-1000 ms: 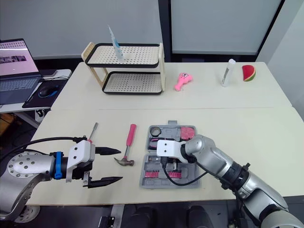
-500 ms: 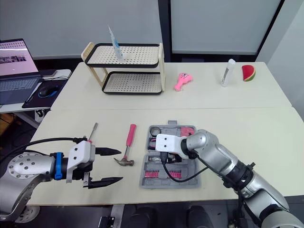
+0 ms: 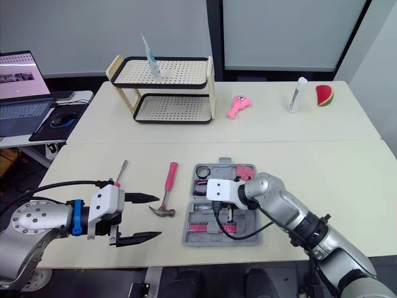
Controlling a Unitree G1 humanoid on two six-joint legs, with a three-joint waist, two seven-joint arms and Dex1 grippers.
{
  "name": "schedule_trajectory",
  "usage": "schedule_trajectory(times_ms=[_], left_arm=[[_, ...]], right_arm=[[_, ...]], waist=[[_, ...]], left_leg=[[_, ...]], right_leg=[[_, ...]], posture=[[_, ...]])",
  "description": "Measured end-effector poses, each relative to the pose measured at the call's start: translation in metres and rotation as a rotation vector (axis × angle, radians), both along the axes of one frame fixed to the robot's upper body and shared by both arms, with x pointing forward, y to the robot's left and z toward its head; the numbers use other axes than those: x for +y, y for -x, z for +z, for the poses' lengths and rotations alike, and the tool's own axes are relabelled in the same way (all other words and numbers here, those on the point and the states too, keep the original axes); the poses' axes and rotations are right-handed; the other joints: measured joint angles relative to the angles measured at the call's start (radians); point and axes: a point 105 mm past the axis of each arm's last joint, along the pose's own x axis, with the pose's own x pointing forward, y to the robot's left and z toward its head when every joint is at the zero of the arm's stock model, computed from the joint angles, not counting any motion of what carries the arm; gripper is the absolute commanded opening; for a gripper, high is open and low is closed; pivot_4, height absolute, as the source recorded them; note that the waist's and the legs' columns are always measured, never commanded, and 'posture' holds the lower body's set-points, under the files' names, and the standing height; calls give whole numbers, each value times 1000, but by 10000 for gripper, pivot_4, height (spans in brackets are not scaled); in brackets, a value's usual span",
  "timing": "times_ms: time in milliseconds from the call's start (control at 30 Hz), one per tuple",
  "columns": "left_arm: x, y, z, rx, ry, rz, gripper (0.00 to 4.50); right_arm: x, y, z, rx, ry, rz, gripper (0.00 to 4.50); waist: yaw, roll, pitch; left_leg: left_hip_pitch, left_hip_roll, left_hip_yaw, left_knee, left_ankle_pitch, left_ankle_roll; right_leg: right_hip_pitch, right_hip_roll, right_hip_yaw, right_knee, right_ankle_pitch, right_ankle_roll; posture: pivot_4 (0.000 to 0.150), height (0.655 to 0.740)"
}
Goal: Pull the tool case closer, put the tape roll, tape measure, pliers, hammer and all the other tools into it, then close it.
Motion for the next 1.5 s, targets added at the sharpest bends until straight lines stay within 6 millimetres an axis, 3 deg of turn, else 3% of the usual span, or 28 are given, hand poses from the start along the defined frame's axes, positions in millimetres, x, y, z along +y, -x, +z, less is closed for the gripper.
schedule_trajectory(times_ms=[167,500,600,700,767,900,1067,1233,1367,1400,1500], left_arm=[[-1,0,-1,1,2,1,45000],[-1,3,-9,24,19,25,45000],[4,2,-10,28,33,61,45000],[14,-4,-5,-4,63,133,45000],[27,-12,1,-40,116,234,45000],[75,-23,-1,-82,220,544,45000],[133,-20,-15,-97,284,863,45000],[177,-7,-35,-103,308,1092,45000],[190,11,-60,-50,321,1200,45000],[191,16,-66,-36,321,1218,45000],[191,27,-77,-2,328,1254,45000]], right_arm=[[-2,-3,-11,0,38,-2,160],[-1,0,-12,-3,-1,21,160],[5,5,2,-4,-93,18,160],[5,6,29,-40,-191,15,160],[-7,7,49,-76,-275,-23,160],[-73,8,68,-190,-353,-200,160],[-157,18,62,-268,-333,-467,160],[-214,42,41,-288,-370,-707,160],[-229,72,4,-212,-389,-832,160],[-228,79,-4,-192,-398,-852,5065],[-228,88,-12,-175,-411,-879,9867]], waist=[[0,0,0],[0,0,0],[1,0,0],[1,-1,-1],[3,-1,-1],[10,-3,-2],[7,-3,-2],[5,-5,-4],[4,-6,-5],[4,-6,-5],[4,-7,-6]], left_leg=[[0,0,0,0,0,0],[2,0,0,0,1,-2],[1,0,0,0,1,-2],[1,0,0,0,1,-2],[1,0,0,0,1,-1],[0,-1,-1,0,1,-1],[2,0,-1,-1,0,-1],[4,0,0,-1,0,-1],[6,0,0,-1,0,-1],[8,0,0,-1,0,-1],[13,0,1,-2,0,0]], right_leg=[[0,0,0,1,0,0],[0,0,1,4,0,0],[-1,0,1,4,0,0],[-1,0,1,4,0,0],[0,0,0,4,0,0],[2,-2,-1,-1,0,0],[4,-2,0,-1,0,0],[6,-2,1,-1,0,0],[7,-5,2,-1,0,0],[8,-5,2,-1,0,0],[13,-6,3,-2,0,0]], posture=[[1500,7356],[1500,7356],[1500,7356],[1500,7356],[1500,7356],[1500,7356],[1500,7356],[1500,7356],[1500,7356],[1500,7356],[1500,7356]])
